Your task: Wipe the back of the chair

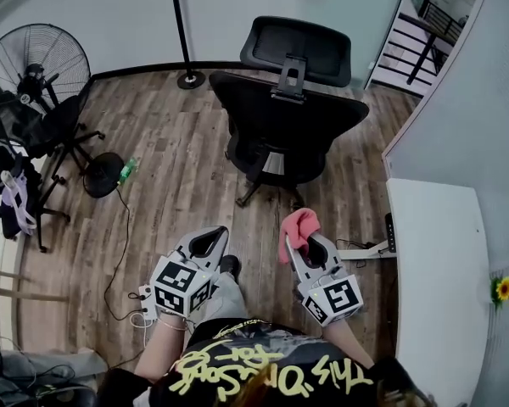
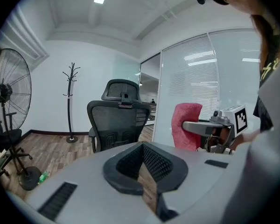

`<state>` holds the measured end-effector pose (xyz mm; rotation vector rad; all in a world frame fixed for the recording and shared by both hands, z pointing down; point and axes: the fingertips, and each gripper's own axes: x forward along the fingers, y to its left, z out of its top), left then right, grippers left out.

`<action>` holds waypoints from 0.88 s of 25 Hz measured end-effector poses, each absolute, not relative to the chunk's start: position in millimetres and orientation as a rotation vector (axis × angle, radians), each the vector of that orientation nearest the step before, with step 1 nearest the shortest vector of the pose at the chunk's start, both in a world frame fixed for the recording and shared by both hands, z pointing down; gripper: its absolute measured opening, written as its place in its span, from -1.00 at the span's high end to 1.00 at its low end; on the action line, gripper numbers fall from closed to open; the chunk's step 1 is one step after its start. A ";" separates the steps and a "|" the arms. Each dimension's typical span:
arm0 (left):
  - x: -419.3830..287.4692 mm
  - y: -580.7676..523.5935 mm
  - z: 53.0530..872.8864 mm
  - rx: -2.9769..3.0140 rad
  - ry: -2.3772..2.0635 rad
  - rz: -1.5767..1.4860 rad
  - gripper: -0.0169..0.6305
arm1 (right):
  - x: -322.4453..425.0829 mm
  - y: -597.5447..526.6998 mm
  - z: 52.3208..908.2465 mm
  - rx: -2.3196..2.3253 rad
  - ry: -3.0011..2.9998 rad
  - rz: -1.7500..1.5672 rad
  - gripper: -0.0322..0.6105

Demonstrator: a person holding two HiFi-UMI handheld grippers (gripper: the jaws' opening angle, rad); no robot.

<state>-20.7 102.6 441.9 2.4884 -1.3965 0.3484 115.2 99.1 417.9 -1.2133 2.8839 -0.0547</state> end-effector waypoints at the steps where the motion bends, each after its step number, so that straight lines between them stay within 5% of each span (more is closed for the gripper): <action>1: -23.4 90.7 440.1 2.498 -1.388 0.349 0.97 | 112.2 89.1 416.2 -1.221 2.877 -0.047 0.70; 22: -59.0 -136.5 425.6 2.670 -1.133 0.393 0.97 | 73.0 -107.0 401.9 -1.486 2.742 -0.011 0.70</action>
